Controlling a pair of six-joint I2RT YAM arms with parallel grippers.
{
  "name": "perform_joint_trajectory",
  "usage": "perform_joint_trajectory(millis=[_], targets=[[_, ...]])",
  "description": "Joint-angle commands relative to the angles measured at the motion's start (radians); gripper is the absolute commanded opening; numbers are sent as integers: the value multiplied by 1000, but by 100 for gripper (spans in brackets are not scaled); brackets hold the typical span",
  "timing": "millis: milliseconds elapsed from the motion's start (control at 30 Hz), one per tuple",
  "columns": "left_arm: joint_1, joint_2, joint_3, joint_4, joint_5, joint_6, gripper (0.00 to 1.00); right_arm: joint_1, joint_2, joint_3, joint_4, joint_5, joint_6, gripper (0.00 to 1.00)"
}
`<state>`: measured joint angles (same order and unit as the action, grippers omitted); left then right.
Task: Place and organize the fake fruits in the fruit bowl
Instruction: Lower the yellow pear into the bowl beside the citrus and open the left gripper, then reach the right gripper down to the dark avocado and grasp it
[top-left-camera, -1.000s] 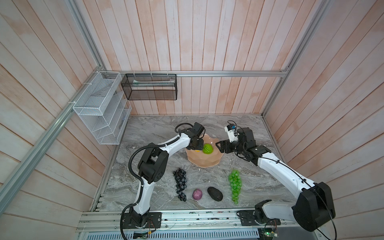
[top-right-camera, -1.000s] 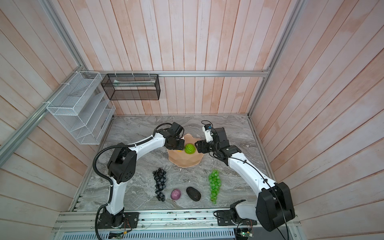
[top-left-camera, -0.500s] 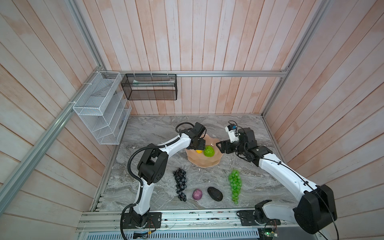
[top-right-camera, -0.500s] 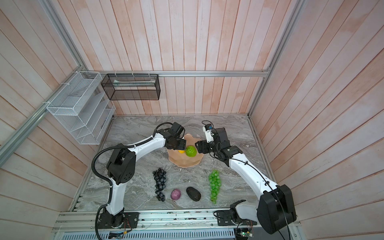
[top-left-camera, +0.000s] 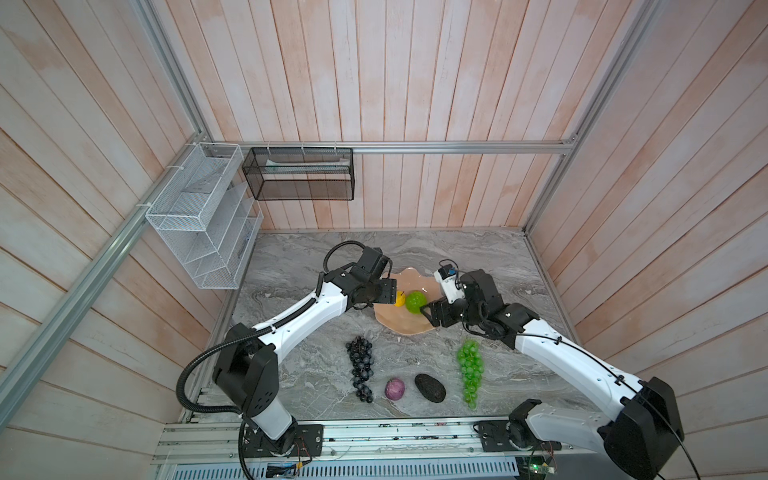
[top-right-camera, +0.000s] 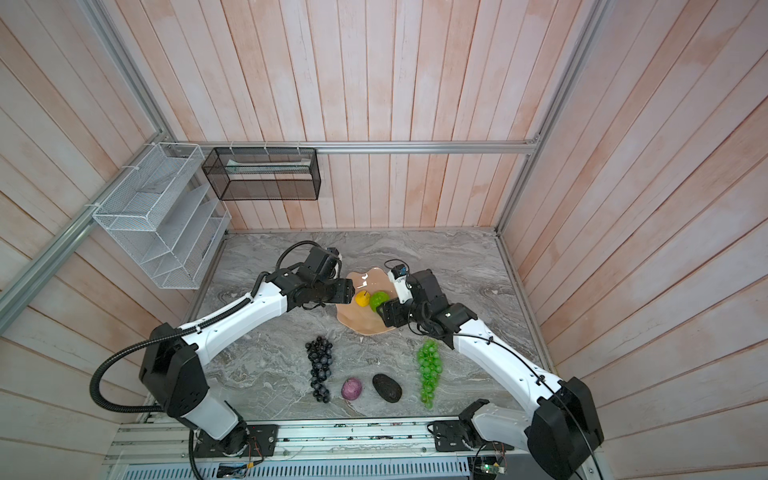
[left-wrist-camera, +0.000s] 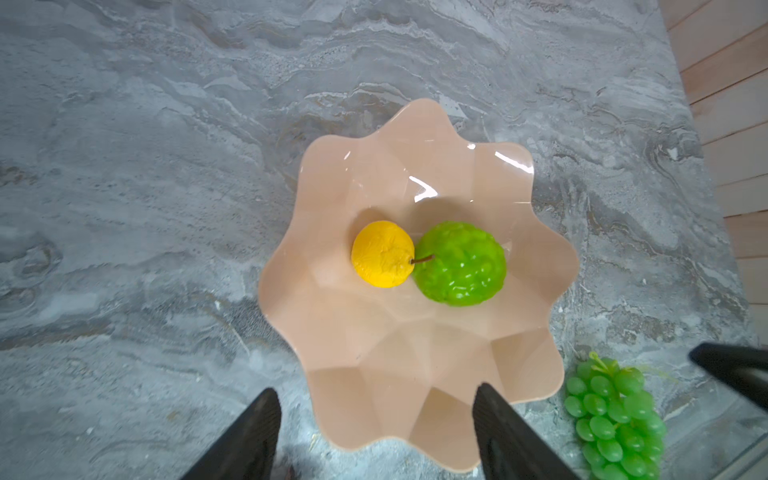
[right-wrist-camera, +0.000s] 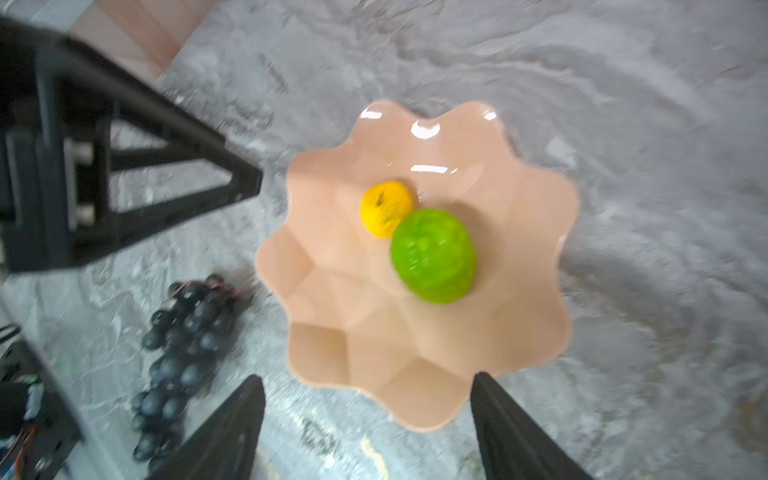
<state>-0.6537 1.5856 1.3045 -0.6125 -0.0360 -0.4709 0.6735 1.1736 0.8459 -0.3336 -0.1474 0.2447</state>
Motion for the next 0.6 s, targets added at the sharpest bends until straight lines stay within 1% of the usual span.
perform_joint_trajectory(millis=[0,133,267,333,433,567], targets=[[2,-104,-95,54,-93,-51,78,127,-51,-66,-110,72,114,80],[7,-193,-171,91,-128,-74,80,271,-91,-127,-168,114,236,82],[14,-206,-180,99,-145,-72,81,342,-74,-173,-177,83,317,83],[19,-202,-180,100,-145,-68,81,386,-58,-184,-194,94,355,84],[25,-191,-183,107,-142,-65,81,422,-25,-194,-223,102,373,84],[31,-176,-190,125,-129,-68,81,425,27,-215,-211,61,354,82]])
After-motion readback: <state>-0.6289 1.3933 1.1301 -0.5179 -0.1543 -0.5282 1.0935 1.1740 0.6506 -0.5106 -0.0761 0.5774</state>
